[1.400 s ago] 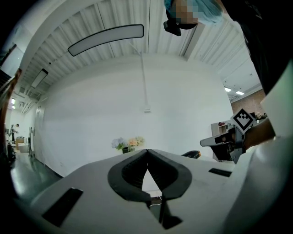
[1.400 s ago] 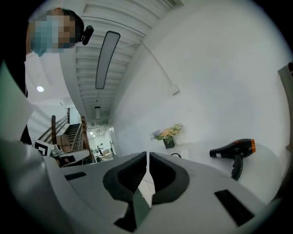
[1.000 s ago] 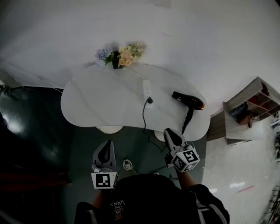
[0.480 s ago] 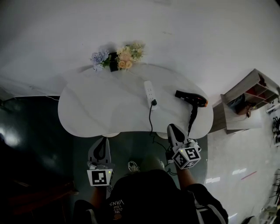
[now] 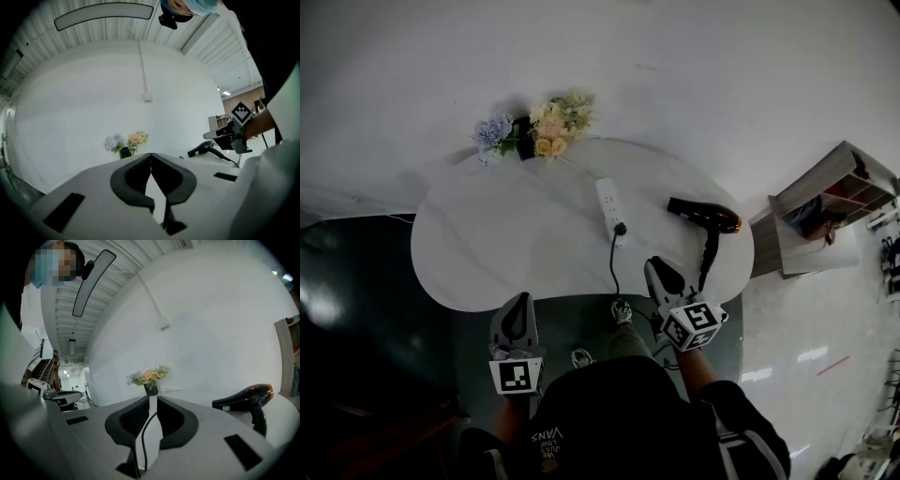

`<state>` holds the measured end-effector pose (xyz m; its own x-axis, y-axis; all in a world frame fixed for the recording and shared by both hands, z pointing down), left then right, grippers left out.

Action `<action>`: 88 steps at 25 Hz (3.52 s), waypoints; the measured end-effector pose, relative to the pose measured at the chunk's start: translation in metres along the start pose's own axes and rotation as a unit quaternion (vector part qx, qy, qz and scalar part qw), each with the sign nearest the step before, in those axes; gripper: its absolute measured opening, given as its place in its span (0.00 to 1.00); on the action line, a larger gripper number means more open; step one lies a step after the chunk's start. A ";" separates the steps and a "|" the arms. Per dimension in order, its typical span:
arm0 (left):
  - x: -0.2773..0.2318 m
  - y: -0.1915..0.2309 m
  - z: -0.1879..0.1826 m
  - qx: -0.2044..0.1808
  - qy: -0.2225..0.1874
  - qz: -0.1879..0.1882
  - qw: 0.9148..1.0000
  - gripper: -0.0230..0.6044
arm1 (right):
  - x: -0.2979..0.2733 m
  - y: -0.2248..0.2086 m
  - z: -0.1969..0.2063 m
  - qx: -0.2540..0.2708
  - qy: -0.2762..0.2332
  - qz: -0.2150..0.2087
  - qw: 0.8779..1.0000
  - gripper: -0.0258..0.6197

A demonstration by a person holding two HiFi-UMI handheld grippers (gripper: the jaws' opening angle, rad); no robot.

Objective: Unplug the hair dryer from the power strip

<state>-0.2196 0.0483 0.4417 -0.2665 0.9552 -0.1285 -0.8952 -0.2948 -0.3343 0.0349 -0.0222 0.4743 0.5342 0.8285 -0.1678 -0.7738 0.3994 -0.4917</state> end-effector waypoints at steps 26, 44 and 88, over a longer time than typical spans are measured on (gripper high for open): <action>-0.203 -0.091 0.059 -0.116 0.052 0.187 0.974 0.13 | -0.120 -0.074 0.041 0.063 0.164 -0.053 0.983 0.23; -0.257 -0.161 0.102 -0.381 0.078 0.423 0.818 0.52 | -0.159 -0.088 0.069 0.083 0.205 -0.058 0.974 0.24; -0.290 -0.181 0.132 -0.552 0.073 0.563 0.611 0.53 | -0.169 -0.106 0.076 0.096 0.185 -0.016 0.978 0.16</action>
<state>-0.0270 -0.1720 0.6631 -0.3844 0.1416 -0.9123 0.6340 -0.6778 -0.3723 0.0010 -0.1745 0.6193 0.6182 0.6301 -0.4699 -0.7854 0.5181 -0.3387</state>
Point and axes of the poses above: the fingertips, and each gripper's own axes: x backward along the fingers, y to its left, z out of its underside, the point moved 1 cm from there along x, backward along the fingers, and after that the axes turned 13 degrees about -x, right-handed, at the moved point
